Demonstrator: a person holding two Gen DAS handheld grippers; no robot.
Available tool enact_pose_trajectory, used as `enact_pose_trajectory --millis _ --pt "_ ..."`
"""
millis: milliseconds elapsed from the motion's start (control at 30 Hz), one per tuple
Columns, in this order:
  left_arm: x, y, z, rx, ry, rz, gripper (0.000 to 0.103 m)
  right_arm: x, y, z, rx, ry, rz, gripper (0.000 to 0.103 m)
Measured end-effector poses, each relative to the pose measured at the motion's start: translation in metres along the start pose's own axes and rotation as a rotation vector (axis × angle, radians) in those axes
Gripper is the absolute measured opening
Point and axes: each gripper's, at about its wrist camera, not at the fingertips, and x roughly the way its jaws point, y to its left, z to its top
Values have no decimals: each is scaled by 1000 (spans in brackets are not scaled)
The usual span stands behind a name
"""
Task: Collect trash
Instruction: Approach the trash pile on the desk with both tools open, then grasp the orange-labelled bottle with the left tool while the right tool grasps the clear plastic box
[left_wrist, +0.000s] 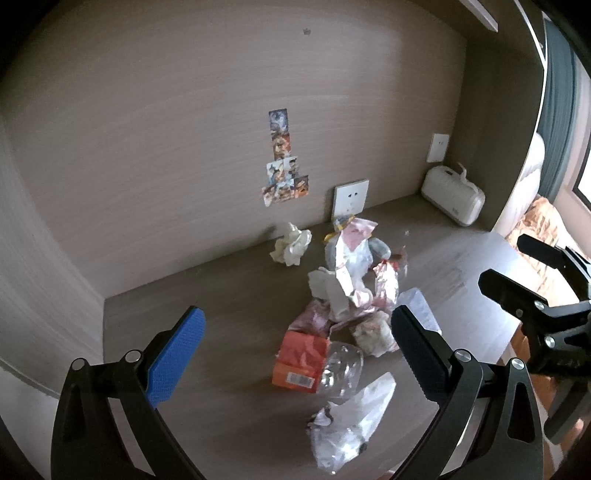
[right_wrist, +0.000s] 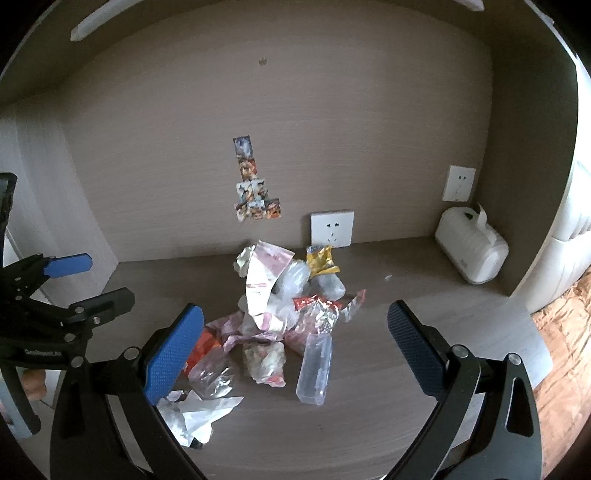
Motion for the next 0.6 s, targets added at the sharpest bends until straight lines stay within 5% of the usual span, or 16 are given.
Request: enact_pose_trajectory --millis 267,600 --pt "17 11 -19 33 11 24 99 19 11 -13 -75 29 -55 100" --pt "54 4 -42 91 59 -70 99 50 0 -35 0 108 -59 100"
